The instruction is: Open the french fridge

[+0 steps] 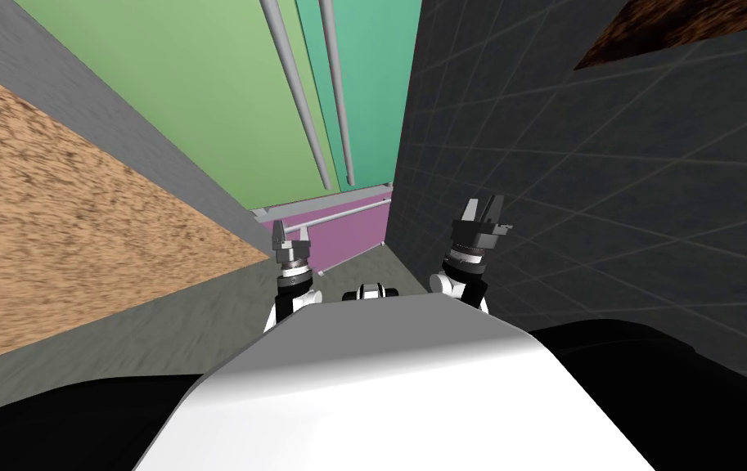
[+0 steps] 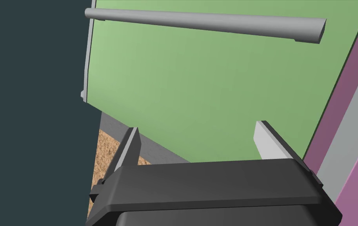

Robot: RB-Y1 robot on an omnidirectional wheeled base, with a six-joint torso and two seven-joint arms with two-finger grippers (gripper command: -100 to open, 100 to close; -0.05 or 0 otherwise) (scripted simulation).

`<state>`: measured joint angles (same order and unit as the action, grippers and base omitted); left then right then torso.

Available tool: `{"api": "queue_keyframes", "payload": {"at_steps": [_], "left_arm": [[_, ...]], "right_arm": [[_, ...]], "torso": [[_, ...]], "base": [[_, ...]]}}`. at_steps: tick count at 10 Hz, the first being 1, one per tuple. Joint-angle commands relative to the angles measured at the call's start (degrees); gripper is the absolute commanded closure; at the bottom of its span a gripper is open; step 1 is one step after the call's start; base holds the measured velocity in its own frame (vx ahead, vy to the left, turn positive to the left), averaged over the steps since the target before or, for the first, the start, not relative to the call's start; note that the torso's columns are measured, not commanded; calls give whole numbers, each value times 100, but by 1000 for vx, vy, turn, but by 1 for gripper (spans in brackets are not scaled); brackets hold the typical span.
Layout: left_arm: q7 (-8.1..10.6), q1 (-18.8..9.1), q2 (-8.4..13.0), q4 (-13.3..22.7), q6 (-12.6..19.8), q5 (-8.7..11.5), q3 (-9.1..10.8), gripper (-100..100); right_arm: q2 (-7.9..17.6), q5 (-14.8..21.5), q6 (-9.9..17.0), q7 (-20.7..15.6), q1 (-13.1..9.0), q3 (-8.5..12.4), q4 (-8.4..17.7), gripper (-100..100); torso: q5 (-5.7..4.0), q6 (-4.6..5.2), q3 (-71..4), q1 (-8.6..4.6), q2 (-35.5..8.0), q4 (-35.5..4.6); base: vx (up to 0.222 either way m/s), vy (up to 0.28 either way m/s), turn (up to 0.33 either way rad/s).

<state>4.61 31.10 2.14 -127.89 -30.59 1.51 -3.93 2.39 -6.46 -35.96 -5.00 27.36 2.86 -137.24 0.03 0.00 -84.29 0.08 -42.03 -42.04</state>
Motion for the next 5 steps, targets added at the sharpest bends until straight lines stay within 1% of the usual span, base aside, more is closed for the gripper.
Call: {"api": "queue_keyframes", "payload": {"at_steps": [1, 3, 5], "left_arm": [[24, -62, 299, 181, -7, 33, 29, -100], [50, -128, 460, 390, -24, 70, 61, -100], [81, -207, 563, 636, -43, 114, 98, -100]], "right_arm": [[0, 0, 0, 0, 0, 0, 0, 0], [0, 0, 0, 0, 0, 0, 0, 0], [0, 0, 0, 0, 1, 1, 0, 0]], "torso": [[0, 0, -27, -1, -13, -16], [-1, 0, -29, -2, -24, -24], [-2, 0, -30, -5, -22, -24]], "base": [[26, 44, 15], [40, 62, 20], [55, 69, 23]]}}
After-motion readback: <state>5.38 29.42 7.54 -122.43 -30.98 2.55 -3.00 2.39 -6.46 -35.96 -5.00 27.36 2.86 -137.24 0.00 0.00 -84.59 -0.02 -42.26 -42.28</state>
